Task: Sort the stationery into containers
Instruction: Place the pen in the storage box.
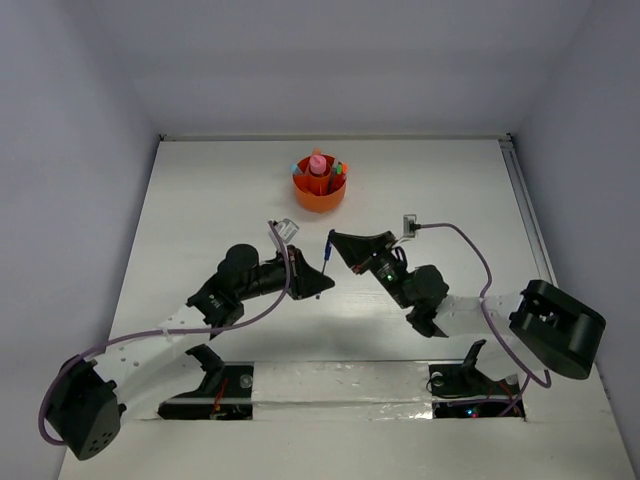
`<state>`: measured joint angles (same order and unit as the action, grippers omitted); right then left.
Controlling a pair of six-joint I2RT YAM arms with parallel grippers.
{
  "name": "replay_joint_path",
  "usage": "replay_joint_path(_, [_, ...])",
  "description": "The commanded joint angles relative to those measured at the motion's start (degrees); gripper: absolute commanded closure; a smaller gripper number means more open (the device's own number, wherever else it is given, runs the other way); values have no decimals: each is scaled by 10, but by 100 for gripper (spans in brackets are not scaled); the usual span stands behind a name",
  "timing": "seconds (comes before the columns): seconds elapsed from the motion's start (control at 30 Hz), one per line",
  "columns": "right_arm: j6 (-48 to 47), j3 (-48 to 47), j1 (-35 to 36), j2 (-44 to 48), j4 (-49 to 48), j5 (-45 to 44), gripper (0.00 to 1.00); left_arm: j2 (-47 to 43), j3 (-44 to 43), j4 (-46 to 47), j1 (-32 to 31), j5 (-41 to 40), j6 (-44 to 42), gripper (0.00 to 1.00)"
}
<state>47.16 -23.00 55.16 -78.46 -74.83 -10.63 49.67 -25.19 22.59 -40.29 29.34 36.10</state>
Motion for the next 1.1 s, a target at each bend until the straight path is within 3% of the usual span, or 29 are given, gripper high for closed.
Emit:
replay_joint_path(0.0, [23, 67, 70, -21, 94, 128, 100, 2, -103, 236, 40, -88, 11, 100])
replay_joint_path(0.17, [-15, 3, 65, 58, 238, 56, 100, 3, -64, 225, 40, -69, 18, 100])
replay_joint_path(0.3, [-41, -60, 26, 108, 320, -16, 100, -12, -21, 196, 40, -73, 11, 74])
replay_joint_path(0.33, [-58, -74, 20, 110, 339, -28, 100, -15, -4, 195, 40, -74, 9, 61])
replay_joint_path(0.43, [-89, -132, -20, 89, 358, -62, 100, -27, 19, 190, 40, -69, 3, 47])
replay_joint_path(0.63, [-99, -238, -126, 9, 364, -48, 100, -83, 48, 134, 40, -97, -29, 31])
replay_joint_path(0.77, [-123, -300, -157, -82, 336, -41, 100, -130, 61, 99, 40, -144, -52, 20])
replay_joint_path(0.8, [-136, -314, -165, -97, 327, -54, 100, -136, 68, 93, 40, -151, -59, 1])
replay_joint_path(1.07, [-290, -473, -196, -237, 255, -99, 100, -177, 95, 76, 40, -251, -83, 1])
